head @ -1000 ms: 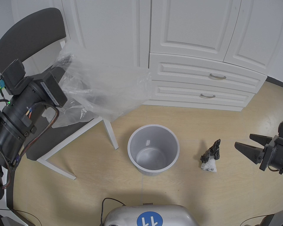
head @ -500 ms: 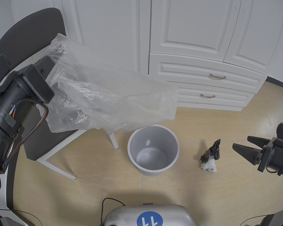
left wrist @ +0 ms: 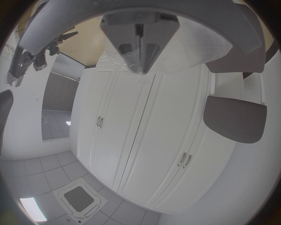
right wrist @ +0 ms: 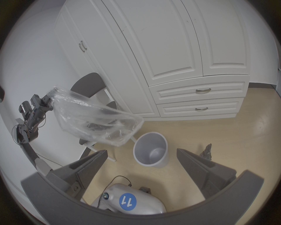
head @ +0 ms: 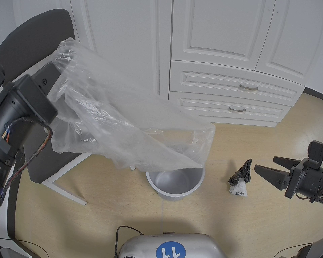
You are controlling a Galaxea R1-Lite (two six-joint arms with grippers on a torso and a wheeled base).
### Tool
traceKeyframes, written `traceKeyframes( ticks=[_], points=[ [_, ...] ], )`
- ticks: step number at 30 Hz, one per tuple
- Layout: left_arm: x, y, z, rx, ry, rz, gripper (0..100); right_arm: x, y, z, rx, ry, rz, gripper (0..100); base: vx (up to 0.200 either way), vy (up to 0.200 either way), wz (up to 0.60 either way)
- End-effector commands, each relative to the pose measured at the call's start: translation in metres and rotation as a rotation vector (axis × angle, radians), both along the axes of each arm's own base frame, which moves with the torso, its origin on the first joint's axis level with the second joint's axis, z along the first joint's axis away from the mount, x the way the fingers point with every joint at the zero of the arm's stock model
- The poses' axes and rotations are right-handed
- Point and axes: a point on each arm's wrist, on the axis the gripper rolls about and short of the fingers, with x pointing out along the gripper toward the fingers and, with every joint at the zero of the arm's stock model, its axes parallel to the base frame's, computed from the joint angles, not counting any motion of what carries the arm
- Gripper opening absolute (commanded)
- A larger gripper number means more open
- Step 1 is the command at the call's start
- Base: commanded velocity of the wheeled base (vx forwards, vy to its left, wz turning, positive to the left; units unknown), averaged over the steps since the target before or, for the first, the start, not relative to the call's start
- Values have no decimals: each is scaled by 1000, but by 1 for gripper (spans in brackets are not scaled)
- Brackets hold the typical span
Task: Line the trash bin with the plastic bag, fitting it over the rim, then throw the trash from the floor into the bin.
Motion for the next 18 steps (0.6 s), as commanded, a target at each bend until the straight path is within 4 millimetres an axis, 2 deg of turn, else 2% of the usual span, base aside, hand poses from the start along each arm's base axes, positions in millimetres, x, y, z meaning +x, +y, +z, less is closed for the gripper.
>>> traceKeyframes(
  ticks=[1, 7, 14, 18],
  points=[
    [-10, 5, 6, -24, -23, -23, 0, 9, 9, -3, 11, 14, 1, 100, 0, 0, 0],
    [-16, 7, 10, -32, -44, -41, 0, 17, 23, -12, 18, 56, -5, 100, 0, 0, 0],
    [-15, 6, 10, -32, -43, -41, 0, 24, 38, -34, -25, 159, 14, 100, 0, 0, 0],
    [-14, 4, 9, -29, -43, -43, 0, 21, 45, -35, -7, 175, 41, 100, 0, 0, 0]
  ],
)
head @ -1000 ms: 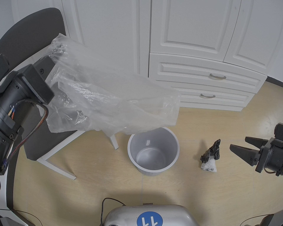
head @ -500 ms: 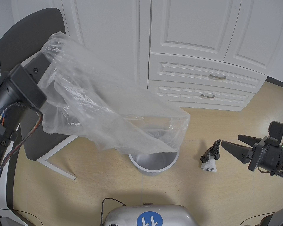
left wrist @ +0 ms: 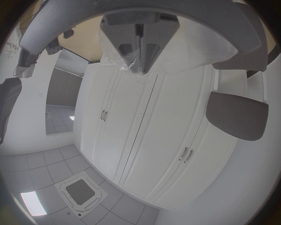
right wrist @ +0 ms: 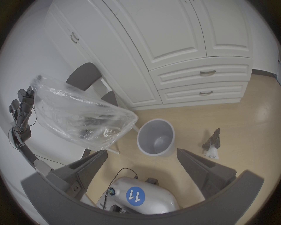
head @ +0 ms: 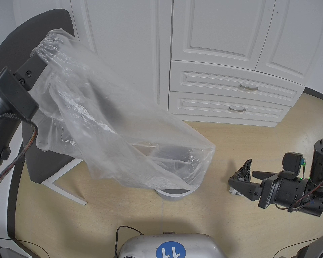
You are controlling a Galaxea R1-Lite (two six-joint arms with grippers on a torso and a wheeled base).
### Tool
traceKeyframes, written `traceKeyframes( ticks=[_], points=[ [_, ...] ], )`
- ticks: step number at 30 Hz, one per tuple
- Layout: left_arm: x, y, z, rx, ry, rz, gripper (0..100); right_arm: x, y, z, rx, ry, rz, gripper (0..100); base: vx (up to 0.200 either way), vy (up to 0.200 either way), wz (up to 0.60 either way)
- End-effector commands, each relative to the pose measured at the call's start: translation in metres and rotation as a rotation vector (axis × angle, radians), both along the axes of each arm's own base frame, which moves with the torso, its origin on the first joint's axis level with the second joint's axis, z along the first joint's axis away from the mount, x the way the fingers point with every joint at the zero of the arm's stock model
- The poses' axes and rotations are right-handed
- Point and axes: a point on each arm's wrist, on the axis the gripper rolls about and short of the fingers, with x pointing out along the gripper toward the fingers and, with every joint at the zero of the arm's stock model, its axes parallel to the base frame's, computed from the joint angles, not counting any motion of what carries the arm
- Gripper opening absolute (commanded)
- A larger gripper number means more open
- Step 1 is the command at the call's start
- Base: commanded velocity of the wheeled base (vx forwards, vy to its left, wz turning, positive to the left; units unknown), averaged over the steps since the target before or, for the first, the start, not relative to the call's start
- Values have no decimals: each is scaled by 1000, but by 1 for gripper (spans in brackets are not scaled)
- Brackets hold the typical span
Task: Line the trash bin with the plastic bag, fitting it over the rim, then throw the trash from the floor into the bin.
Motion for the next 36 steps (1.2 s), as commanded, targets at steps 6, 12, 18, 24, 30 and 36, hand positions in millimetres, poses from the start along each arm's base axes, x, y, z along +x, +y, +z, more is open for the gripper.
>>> traceKeyframes(
  ticks=[6, 12, 18, 24, 30, 36],
  points=[
    [-4, 5, 4, -19, -18, -1, 0, 2, 21, -8, 43, 54, 45, 100, 0, 0, 0],
    [-10, 11, 8, -19, -48, 14, 0, 4, 36, -5, 159, 71, 51, 100, 0, 0, 0],
    [-16, 18, 12, -41, -68, 11, 0, 7, 66, -4, 238, 145, 77, 100, 0, 0, 0],
    [-20, 22, 14, -49, -83, 15, 0, 26, 105, -8, 285, 62, 27, 100, 0, 0, 0],
    [-26, 30, 17, -64, -103, 17, 0, 42, 115, -21, 366, 9, 16, 100, 0, 0, 0],
    [-27, 26, 15, -53, -99, -8, 0, 54, 109, -37, 453, -62, 55, 100, 0, 0, 0]
  ],
)
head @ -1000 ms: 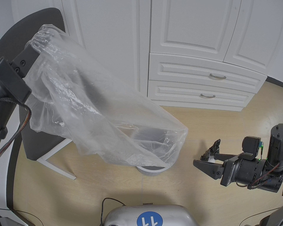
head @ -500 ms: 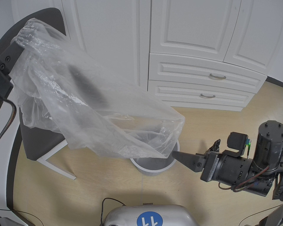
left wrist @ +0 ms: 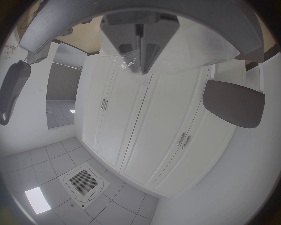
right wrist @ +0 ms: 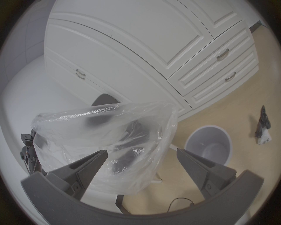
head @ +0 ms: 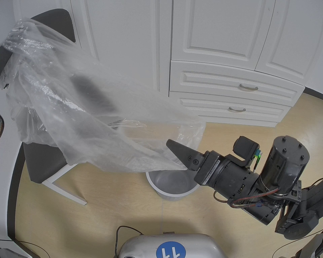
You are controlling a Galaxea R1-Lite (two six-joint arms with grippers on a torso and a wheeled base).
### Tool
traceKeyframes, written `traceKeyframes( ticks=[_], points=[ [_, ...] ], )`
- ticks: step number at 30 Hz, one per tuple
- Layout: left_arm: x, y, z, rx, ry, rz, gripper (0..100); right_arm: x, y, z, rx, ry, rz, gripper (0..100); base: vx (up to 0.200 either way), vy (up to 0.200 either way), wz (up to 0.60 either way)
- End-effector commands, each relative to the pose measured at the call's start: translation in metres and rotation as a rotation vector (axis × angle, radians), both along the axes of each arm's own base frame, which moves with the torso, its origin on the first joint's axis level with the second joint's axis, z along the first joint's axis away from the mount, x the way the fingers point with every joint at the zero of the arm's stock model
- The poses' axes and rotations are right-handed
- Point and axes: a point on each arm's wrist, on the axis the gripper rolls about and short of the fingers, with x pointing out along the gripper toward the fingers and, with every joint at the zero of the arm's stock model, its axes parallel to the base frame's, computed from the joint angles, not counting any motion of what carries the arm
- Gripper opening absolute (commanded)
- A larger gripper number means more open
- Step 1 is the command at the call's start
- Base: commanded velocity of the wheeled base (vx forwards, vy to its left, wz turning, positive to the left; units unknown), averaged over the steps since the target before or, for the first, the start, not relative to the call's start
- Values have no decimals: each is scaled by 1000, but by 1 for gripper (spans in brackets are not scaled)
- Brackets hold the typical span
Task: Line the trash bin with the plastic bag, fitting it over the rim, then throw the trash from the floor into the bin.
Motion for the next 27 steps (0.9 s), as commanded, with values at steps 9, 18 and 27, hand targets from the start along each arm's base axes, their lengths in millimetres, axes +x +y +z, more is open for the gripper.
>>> traceKeyframes(
  ticks=[9, 18, 27],
  points=[
    [-6, -1, -2, 4, -3, -42, 0, 11, -3, -23, -3, -12, -2, 100, 0, 0, 0],
    [-8, 0, -1, 1, -7, -47, 0, 15, 1, -43, -67, 29, -3, 100, 0, 0, 0],
    [-8, 0, -3, 18, -13, -39, 0, 33, -5, -69, -195, 39, -49, 100, 0, 0, 0]
  ],
)
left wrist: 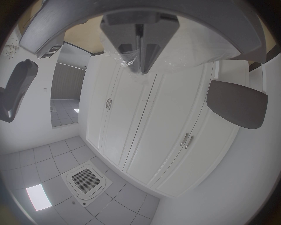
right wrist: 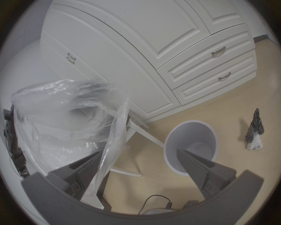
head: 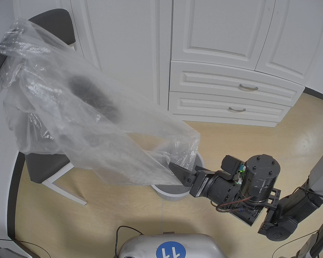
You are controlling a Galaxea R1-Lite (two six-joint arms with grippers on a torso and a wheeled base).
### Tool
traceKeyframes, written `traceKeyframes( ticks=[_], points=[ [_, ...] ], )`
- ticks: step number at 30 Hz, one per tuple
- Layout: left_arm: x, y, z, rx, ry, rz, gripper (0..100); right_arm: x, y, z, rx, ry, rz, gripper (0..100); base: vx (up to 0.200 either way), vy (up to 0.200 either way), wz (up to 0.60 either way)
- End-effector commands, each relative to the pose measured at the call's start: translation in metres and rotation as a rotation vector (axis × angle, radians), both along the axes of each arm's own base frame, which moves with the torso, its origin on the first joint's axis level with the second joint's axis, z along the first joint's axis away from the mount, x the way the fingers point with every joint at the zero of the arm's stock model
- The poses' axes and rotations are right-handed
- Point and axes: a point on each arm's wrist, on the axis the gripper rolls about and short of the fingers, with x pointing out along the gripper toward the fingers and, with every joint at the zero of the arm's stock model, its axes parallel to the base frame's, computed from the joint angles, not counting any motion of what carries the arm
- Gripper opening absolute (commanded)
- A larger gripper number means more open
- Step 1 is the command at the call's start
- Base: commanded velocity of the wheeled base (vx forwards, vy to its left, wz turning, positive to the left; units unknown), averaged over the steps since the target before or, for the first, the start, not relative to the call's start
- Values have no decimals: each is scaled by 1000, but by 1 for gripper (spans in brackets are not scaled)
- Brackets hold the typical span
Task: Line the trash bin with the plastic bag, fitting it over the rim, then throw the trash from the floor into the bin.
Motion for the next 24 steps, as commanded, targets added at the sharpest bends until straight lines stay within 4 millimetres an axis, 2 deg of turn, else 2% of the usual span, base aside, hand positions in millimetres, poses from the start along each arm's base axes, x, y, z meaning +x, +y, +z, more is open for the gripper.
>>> traceKeyframes(
  ticks=[1, 11, 21, 24],
  points=[
    [0, 0, -1, 7, 0, 3, 0, 4, 0, -12, -39, 16, -8, 100, 0, 0, 0],
    [-2, -3, -4, 20, 5, -27, 0, -7, -7, 15, 17, -52, 3, 100, 0, 0, 0],
    [-3, -4, -9, 51, -2, -17, 0, -5, -7, 9, -1, -40, 0, 100, 0, 0, 0],
    [-3, -4, -9, 50, -1, -18, 0, -4, -5, 2, -23, -22, 2, 100, 0, 0, 0]
  ],
)
